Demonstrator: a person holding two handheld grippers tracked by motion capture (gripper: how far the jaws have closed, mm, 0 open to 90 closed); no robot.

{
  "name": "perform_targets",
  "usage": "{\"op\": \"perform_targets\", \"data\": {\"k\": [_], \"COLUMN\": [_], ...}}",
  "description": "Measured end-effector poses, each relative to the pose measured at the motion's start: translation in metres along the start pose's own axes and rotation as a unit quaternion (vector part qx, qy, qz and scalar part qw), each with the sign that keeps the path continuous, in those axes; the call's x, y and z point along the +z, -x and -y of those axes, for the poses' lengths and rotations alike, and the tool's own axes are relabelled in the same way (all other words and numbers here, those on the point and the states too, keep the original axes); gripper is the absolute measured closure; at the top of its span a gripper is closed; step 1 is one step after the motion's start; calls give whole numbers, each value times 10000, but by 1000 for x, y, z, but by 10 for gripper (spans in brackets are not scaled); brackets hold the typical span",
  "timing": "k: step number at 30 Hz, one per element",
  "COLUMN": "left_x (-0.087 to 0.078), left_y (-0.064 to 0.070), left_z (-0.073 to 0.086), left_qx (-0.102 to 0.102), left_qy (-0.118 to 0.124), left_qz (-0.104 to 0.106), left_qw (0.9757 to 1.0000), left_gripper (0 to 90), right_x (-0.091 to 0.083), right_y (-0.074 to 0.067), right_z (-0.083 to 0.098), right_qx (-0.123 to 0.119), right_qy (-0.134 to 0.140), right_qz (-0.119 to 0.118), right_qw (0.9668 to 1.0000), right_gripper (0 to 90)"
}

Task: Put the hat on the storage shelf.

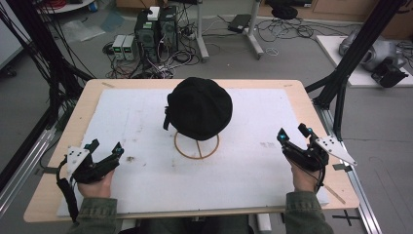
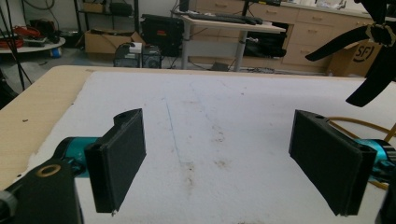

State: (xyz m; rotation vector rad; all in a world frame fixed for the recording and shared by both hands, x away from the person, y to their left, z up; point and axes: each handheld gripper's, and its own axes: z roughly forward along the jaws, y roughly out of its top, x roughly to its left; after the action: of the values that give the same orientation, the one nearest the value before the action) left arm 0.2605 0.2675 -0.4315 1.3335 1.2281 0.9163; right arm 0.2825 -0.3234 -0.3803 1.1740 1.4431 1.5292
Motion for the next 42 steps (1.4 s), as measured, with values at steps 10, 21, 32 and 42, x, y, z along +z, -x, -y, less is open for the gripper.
{"op": "perform_targets", "data": {"k": [10,21,32,42], "left_x": [-2,-2,-1,-1], "left_y": [-1,-1,-1,-2], "left_z": [0,1,2,3], "left_qx": [26,-7,-15,-53], "left_qy": [46,50,22,12], "left_qz": [-115,-146,-151,-143], "left_qw": [9999,9999,9999,9999], "left_gripper": [190,191,191,191], "right_x": [-2,-3,-2,-4], "right_y": [6,14,13,14], "right_z": [20,42,44,46], "right_qx": [-100,42,-24,-108], "right_qy": [-10,-197,-175,-103], "right_qz": [342,576,611,766], "right_qw": [9994,9981,9980,9970], "right_gripper": [172,166,157,153]}}
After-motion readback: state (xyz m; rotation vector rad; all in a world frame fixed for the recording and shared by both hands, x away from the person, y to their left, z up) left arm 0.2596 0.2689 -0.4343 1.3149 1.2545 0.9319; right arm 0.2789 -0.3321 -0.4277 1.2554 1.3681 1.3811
